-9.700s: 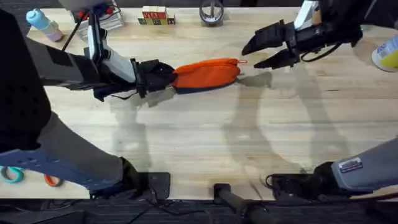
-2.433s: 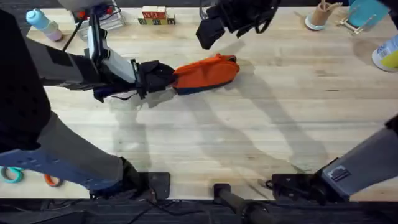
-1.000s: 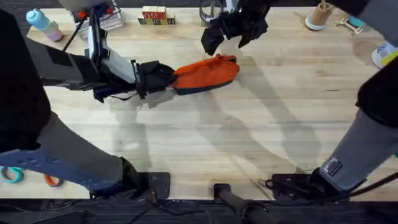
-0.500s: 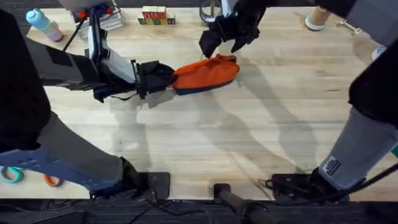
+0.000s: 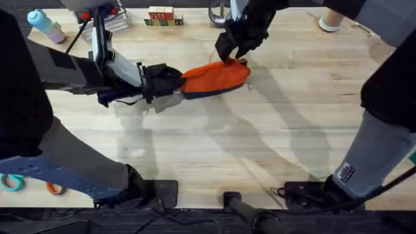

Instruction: Unzip the bag, pick up the pens from the table one at a time and place them inside, then zip the bag closed.

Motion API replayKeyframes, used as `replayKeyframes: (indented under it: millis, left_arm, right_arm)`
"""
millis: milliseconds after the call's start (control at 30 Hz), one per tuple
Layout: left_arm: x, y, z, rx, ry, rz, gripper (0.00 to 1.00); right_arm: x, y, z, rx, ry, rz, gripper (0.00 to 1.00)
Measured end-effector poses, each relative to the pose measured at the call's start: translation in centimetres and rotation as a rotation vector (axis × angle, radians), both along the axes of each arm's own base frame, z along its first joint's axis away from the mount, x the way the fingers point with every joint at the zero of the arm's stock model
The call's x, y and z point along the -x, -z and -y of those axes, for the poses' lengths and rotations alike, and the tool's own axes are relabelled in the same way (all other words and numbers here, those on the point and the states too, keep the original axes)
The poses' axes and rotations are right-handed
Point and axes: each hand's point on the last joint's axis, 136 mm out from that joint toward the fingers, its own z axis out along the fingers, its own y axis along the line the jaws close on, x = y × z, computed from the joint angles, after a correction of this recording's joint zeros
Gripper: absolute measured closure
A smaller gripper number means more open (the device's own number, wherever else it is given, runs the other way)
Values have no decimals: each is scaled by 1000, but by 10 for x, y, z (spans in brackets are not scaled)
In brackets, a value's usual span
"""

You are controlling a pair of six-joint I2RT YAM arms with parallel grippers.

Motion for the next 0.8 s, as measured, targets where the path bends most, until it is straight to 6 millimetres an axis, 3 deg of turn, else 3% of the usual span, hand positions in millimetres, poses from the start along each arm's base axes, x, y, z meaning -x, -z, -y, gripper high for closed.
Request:
replayKeyframes:
  millis: [200,333,800]
  left_arm:
    - [0,0,0,0,0,0,959]
    - [0,0,0,0,0,0,959]
    - [0,0,0,0,0,0,959]
  right_arm:
    - [3,1,2,7,0,-13,699]
    - [3,1,2,6,3,-14,958]
    - [3,1,2,7,3,-14,971]
